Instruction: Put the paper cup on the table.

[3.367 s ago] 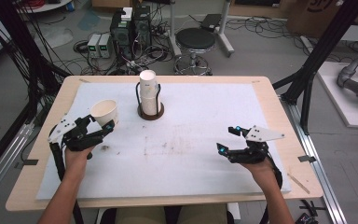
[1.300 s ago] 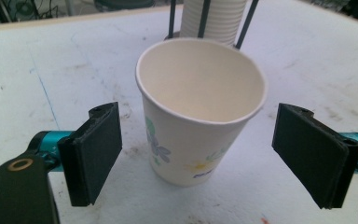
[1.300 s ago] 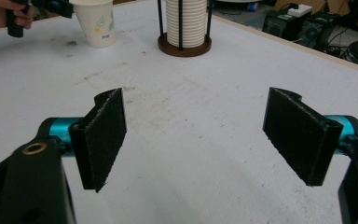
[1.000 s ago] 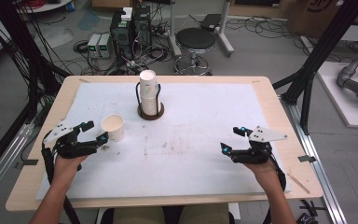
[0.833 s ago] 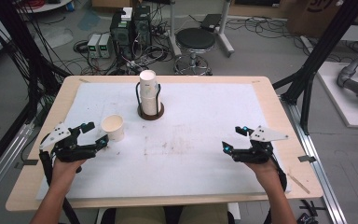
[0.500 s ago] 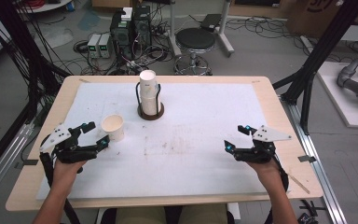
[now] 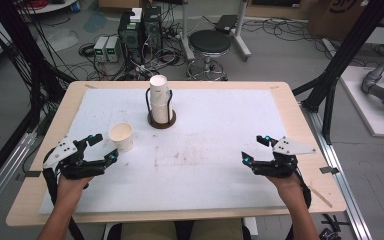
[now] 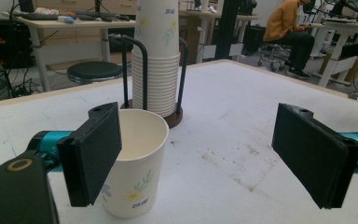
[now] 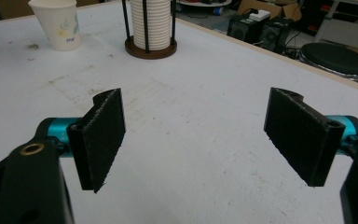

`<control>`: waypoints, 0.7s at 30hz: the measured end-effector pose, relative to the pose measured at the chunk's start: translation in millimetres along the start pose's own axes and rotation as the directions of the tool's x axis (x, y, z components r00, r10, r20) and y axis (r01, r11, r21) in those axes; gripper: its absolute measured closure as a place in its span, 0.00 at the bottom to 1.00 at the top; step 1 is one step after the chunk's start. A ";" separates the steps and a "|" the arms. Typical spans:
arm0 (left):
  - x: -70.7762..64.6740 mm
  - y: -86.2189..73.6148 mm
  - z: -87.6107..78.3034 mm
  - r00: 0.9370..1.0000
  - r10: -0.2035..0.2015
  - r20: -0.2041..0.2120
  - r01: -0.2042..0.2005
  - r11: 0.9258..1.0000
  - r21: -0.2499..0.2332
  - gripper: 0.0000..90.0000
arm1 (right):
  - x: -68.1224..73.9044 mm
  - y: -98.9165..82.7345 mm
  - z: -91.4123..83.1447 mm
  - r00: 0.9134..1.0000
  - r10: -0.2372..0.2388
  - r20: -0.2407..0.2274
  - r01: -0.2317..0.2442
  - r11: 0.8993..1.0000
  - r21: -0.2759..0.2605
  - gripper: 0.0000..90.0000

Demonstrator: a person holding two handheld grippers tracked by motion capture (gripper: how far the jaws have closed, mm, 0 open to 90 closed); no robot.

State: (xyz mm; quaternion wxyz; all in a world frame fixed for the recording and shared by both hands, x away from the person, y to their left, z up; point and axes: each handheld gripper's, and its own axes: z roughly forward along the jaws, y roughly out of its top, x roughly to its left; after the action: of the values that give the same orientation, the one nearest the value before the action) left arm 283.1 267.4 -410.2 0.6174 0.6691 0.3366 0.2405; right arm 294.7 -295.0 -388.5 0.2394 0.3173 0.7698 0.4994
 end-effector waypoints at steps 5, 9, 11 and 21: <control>1.7 -1.1 1.0 1.000 -0.003 -0.007 0.003 1.000 0.002 0.18 | -0.6 -1.3 -0.1 1.000 -0.001 0.003 0.001 1.000 0.000 0.23; 2.1 -1.5 1.1 1.000 -0.003 -0.009 0.003 1.000 0.006 0.18 | -1.3 -2.1 -0.2 1.000 0.004 0.004 -0.004 1.000 0.003 0.23; 1.9 -1.7 1.1 1.000 -0.005 -0.010 0.005 1.000 0.005 0.18 | -1.2 -2.3 -0.1 1.000 0.005 0.001 -0.005 1.000 0.005 0.23; 2.6 -2.7 0.5 1.000 -0.012 -0.009 0.012 1.000 0.001 0.18 | -0.1 -1.7 0.2 1.000 0.002 -0.001 -0.002 1.000 0.005 0.23</control>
State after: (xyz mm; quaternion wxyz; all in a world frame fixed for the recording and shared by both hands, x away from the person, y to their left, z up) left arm 284.7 269.1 -413.2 0.6172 0.6661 0.3435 0.2395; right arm 294.5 -295.4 -390.1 0.2375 0.3185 0.7709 0.4979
